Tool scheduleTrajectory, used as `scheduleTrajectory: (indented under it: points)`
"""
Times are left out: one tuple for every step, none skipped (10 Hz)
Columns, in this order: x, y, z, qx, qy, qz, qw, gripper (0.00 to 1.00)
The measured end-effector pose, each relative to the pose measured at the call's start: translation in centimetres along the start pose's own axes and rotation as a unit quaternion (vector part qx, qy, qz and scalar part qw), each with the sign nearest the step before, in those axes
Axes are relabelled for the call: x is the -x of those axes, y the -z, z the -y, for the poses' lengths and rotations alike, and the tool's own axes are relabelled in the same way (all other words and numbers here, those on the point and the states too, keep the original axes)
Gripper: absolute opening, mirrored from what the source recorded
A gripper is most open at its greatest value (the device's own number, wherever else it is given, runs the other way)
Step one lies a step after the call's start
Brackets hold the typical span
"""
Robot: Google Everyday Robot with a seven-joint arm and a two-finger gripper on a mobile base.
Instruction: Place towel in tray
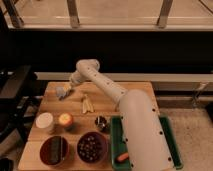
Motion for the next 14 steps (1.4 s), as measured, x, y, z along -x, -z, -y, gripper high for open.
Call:
scheduleTrajectory:
  points:
    - [-0.2,-0.6,0.3,-0.002,0.001,-0.001,1.0000,0.62]
    - [-0.2,-1.0,0.2,-0.003,0.001,-0.002,1.0000,0.62]
    - [-0.2,-1.2,-0.1,-0.002,-0.002,-0.006,1.0000,0.62]
    - [-0.2,-1.7,-0.2,-0.001,-0.005,-0.013,0.9999,0.62]
    - [-0.2,-2.3,-0.3,-0.001,-0.007,-0.017,0.9998,0.62]
    - [-0.1,-3.0,-0.4,0.000,-0.011,-0.018,0.9998,0.62]
    - [0.0,-3.7,-0.4,-0.001,-0.015,-0.019,0.9997,0.62]
    - [-0.1,-4.2,-0.3,-0.003,-0.017,-0.019,0.9997,0.62]
    - [0.1,-4.7,-0.2,-0.005,-0.020,-0.019,0.9996,0.62]
    - [0.1,-5.2,0.0,-0.014,-0.024,-0.019,0.9994,0.55]
    - [0.2,-5.6,0.0,-0.021,-0.027,-0.019,0.9992,0.46]
    - [0.3,-5.9,0.1,-0.026,-0.029,-0.019,0.9990,0.37]
    - [0.5,-6.1,0.1,-0.032,-0.033,-0.018,0.9988,0.27]
    - [0.8,-6.2,0.0,-0.036,-0.038,-0.017,0.9985,0.15]
